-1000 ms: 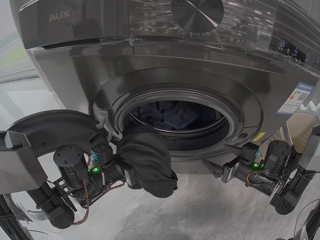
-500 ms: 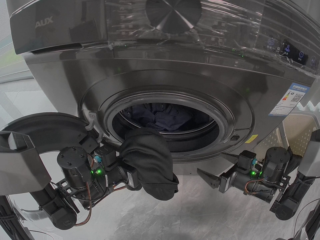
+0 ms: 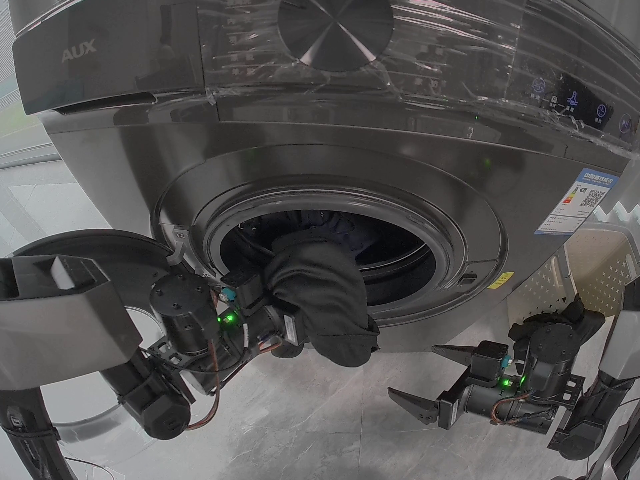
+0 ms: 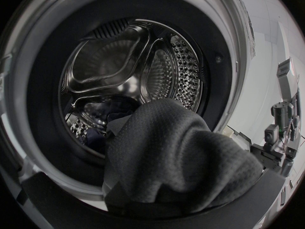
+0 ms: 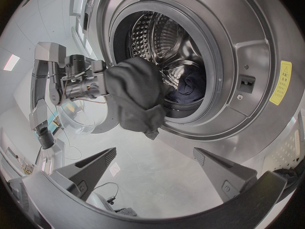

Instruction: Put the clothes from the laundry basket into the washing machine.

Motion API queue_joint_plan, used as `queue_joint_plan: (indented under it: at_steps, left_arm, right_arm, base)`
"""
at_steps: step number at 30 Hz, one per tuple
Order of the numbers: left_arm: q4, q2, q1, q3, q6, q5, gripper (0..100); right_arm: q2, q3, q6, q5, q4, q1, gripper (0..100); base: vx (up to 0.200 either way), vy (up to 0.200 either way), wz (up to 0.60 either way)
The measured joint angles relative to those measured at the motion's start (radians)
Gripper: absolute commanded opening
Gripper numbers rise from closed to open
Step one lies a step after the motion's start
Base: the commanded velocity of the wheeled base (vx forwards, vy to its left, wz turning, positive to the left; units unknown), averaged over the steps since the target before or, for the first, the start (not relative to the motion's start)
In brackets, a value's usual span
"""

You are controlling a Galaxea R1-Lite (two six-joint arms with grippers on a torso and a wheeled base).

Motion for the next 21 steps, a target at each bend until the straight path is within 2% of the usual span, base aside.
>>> queue_joint_plan:
  at_steps: [4,11,21]
  left_arm:
    - [-0.001,0.057,0.002,-0.108,-0.004,0.010,0]
    - [0.000,0.151,0.002,-0.292,-0.011,0.078,0]
    - [0.029,0.278,0.012,-0.594,-0.014,0.131,0]
  right_arm:
    - [-0.013,0.011,-0.001,0.000,0.002,0.009,100]
    - [-0.036,0.032,-0.001,0.000,0.005,0.026,100]
    - [-0.047,0.045,0.001,-0.003,0.006,0.035,100]
  base:
    - [0.000,0.000,0.00]
    - [0.000,0.000,0.00]
    - [0.000,0.000,0.00]
